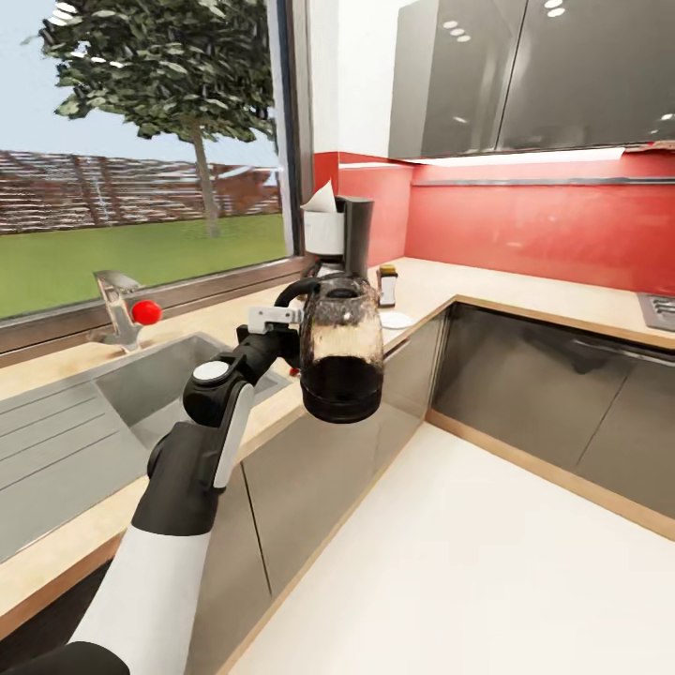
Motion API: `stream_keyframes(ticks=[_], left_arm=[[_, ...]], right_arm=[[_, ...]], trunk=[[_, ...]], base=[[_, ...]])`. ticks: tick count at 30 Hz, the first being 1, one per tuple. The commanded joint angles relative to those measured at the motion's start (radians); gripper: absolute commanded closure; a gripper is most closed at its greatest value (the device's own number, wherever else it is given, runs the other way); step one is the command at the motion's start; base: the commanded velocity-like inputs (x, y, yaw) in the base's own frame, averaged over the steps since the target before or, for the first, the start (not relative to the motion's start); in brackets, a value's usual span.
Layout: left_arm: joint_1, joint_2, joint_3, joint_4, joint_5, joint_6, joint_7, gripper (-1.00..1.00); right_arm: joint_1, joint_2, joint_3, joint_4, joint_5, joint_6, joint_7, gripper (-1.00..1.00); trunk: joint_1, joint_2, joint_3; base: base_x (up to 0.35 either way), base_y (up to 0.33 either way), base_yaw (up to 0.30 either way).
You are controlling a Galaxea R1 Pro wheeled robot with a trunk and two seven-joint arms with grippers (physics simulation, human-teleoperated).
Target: Set up a coffee station on the kitchen countertop: keep the coffee maker on the countertop, move the bottle of coffee from the kitchen shelf to the counter next to the coffee maker, place a paper coffee filter on top of the coffee maker, put the saucer next to the coffee maker with the coffee cup on the saucer, and place the electric kettle next to the coffee maker.
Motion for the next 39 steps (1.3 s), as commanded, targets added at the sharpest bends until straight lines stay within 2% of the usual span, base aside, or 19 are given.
stream_keyframes(ticks=[1,11,20,30,39], left_arm=[[-0.001,0.000,0.000,-0.001,-0.003,0.005,0.000,1.00],[-0.001,0.000,-0.001,-0.002,-0.003,0.005,0.000,1.00],[-0.001,0.000,0.000,-0.006,-0.003,0.005,0.000,1.00],[-0.001,0.000,-0.002,-0.006,-0.003,0.005,0.000,1.00],[-0.001,0.000,-0.002,-0.006,-0.003,0.005,0.000,1.00]], right_arm=[[-0.001,0.000,-0.009,0.001,0.010,-0.003,0.003,-1.00],[-0.001,0.000,-0.008,0.001,0.010,-0.003,0.003,-1.00],[-0.001,0.000,-0.008,0.001,0.010,-0.003,0.003,-1.00],[-0.001,0.001,-0.008,0.001,0.010,-0.003,0.003,-1.00],[-0.001,0.001,-0.008,0.001,0.010,-0.003,0.002,-1.00]], trunk=[[0.000,-0.001,-0.001],[0.000,-0.001,-0.001],[0.000,-0.001,-0.001],[0.000,-0.001,-0.001],[0.000,-0.001,-0.001]], base=[[0.197,-0.247,0.000],[0.171,-0.246,0.024],[0.023,-0.057,0.243],[0.000,-0.247,0.113],[0.000,-0.035,0.238]])
